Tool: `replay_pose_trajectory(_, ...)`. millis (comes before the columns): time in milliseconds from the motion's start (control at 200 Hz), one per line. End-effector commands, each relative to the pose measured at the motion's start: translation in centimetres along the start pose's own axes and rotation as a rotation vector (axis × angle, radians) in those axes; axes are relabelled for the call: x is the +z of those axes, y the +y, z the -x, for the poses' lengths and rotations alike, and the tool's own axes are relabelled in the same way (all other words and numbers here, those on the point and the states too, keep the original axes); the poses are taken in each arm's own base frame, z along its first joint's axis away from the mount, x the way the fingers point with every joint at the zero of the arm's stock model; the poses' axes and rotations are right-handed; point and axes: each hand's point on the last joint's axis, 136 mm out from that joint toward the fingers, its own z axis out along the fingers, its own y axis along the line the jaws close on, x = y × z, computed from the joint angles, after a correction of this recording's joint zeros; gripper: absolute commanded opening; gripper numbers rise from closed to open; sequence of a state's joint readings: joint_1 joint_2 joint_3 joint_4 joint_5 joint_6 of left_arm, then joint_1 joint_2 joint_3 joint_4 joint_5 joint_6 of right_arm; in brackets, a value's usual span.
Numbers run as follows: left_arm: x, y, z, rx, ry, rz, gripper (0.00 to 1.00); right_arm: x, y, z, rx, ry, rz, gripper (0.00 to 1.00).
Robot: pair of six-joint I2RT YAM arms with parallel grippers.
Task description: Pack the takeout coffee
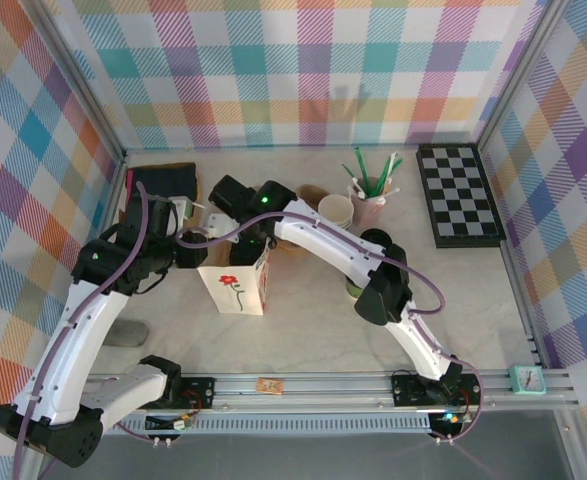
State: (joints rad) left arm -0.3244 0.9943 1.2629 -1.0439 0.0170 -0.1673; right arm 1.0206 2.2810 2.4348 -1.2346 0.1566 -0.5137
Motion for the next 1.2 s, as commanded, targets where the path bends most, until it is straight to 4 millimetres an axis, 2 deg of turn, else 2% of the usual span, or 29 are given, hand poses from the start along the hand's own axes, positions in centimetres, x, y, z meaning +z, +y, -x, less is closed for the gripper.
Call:
replay_pose_trajectory(0, -1.1, -0.4, 1.0, -0.001, -0.045, -0.028, 0.34, -1.8, 0.6, 0.8, -0.027, -0.029, -0.005, 0.74)
replay_pose_trajectory(170, -1.9, -0.8, 1.6, -0.007, -0.064, -0.047, 0.39, -4.6, 0.2, 1.7, -0.017, -0.086, -0.031, 0.74)
replay_pose_trajectory(410, -3.6, -1.6, 2.7, -0.010, -0.097, -0.078, 0.49, -11.4, -0.1, 3.4, -0.017, -0.229, -0.096, 0.78)
replay_pose_trajectory(620, -5.1, -1.7, 3.6, -0.018, -0.135, -0.080, 0.56, -17.5, -0.7, 4.1, 0.043, -0.367, -0.152, 0.78)
replay_pose_trajectory(730, -5.6, -1.3, 4.0, -0.011, -0.148, -0.054, 0.60, -20.7, -1.2, 4.0, 0.098, -0.441, -0.188, 0.79)
replay_pose_trajectory(850, -5.9, -0.4, 4.7, -0.004, -0.164, 0.010, 0.65, -23.6, -2.2, 2.9, 0.187, -0.489, -0.235, 0.80)
replay_pose_trajectory(1021, -4.3, 0.6, 5.8, 0.011, -0.124, 0.085, 0.69, -25.5, -3.9, 0.0, 0.364, -0.497, -0.266, 0.85)
replay_pose_trajectory(1101, -3.5, 1.3, 6.4, -0.008, -0.112, 0.103, 0.71, -25.6, -4.0, -1.1, 0.444, -0.486, -0.246, 0.86)
replay_pose_trajectory(1196, -2.4, 2.4, 6.5, -0.030, -0.067, 0.130, 0.71, -24.8, -3.5, -2.1, 0.551, -0.449, -0.189, 0.86)
